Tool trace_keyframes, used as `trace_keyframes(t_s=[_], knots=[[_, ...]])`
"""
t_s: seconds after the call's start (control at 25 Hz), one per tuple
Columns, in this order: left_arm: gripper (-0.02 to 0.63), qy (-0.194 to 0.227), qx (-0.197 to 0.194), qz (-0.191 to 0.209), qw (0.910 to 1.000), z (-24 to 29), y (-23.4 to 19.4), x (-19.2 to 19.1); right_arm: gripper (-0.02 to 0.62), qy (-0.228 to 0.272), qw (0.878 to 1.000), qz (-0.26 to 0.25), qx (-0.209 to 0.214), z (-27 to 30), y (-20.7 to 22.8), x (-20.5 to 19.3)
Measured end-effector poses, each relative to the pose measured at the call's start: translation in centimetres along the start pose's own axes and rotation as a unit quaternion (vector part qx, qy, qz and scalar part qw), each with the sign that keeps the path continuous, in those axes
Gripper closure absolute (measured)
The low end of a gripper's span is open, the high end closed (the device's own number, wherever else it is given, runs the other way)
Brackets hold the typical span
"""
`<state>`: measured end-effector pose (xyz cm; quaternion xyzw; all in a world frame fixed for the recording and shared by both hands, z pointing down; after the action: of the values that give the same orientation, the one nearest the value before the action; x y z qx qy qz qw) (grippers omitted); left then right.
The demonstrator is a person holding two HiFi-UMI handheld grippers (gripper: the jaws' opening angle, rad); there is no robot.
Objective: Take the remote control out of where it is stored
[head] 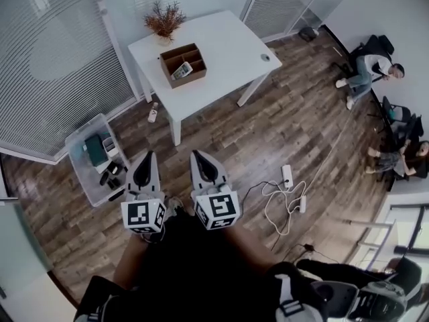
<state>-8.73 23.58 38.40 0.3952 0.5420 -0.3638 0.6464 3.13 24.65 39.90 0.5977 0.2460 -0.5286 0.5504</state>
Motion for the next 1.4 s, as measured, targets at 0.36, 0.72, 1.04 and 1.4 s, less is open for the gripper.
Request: trace_keyframes(t_s=[0.36, 0.72, 1.04, 1.4], knots=[[0.609, -0.012, 0.000, -0.006, 0.9999, 4.0, -0.7, -1.2, 0.601, -0.008, 1.000, 0.003, -0.007, 3.4, 2.4, 0.6], [0.609, -0.013, 0.014, 0.006, 0.9998, 12.2, -1.9, 0.4, 0.601, -0.003, 1.000, 0.004, 0.008, 10.2, 6.9, 4.8], [0.609, -0.033, 0.021, 0.001, 0.9992, 16.6, -1.1, 0.2, 0.601, -0.019, 0.999, 0.012, 0.024, 14.0, 10.2, 6.4], [0.609, -0.037, 0.036, 0.010, 0.9986, 19.8, -4.6, 0.7, 0.601, -0.025, 0.999, 0.023, 0.031, 18.1, 10.6, 7.0]])
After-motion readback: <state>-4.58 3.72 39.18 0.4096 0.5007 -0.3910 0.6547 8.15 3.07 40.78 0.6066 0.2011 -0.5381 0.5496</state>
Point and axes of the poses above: the fingertips, and each gripper's own axes: z forward along the fingers, y to its right, x out of its top, the point moved 1 cm from there along -z, backward along the fingers, and after that the axes turned 15 degrees about z, right-handed, at the moved point
